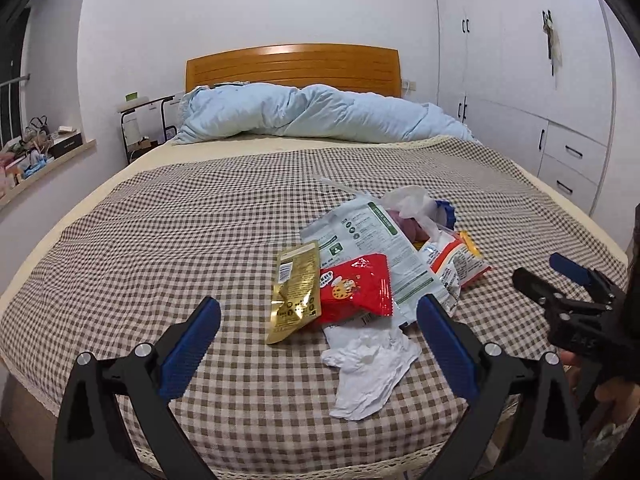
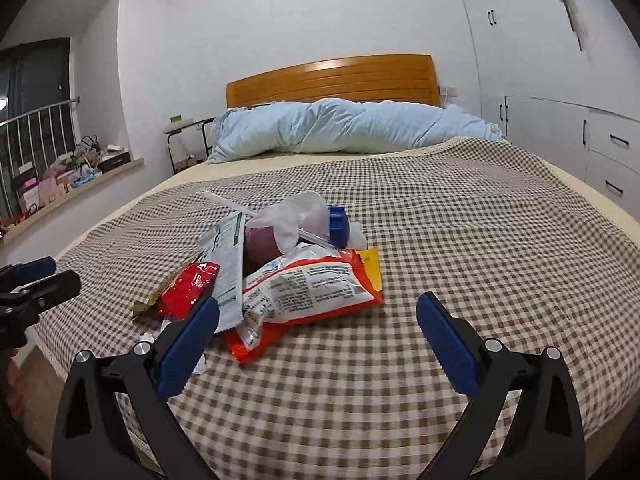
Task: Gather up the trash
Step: 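Move both open tools toward the pile of wrappers on the bed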
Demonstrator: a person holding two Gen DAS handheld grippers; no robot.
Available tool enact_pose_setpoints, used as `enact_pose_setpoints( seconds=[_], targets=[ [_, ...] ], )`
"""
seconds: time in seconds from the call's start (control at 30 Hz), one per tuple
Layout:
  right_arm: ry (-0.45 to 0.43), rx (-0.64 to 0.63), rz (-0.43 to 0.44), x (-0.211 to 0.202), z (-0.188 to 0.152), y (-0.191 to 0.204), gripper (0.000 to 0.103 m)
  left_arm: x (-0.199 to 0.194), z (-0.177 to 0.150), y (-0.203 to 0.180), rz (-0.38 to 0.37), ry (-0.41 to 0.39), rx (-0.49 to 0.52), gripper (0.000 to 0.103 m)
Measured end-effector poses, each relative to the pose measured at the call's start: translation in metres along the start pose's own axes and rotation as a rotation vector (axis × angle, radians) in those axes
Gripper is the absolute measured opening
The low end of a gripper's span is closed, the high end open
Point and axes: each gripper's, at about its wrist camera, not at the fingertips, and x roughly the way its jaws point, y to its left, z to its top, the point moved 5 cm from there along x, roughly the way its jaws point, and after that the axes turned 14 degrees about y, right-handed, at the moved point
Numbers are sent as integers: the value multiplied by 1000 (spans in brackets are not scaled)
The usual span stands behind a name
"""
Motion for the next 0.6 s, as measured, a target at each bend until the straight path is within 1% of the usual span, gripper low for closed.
enact_pose_setpoints(
  seconds=[0.13, 0.2, 0.23, 0.3, 0.4, 0.53, 0.6],
  targets=[
    [-9, -67, -80, -2, 6, 20, 95, 1, 9, 2, -12, -18, -14, 95],
    [-17, -93, -111, -4, 10, 26, 95, 5, 16, 0, -40, -32, -24, 95],
    [-16, -98, -117, -4, 12, 28, 95, 6, 18, -1, -34, -38, -24, 95],
    [-16, -82, -122, -2, 17, 31, 95, 13, 23, -2, -13, -31, -26, 95],
    [-12, -37, -123, 5, 17, 31, 95, 19, 24, 1, -10, -30, -50, 95],
    [41, 10, -150, 24, 7, 28, 95, 32, 22, 7, -21, -4, -70, 95],
    [68, 25, -143, 31, 3, 30, 95, 37, 21, 9, -31, 0, -67, 95]
  ],
)
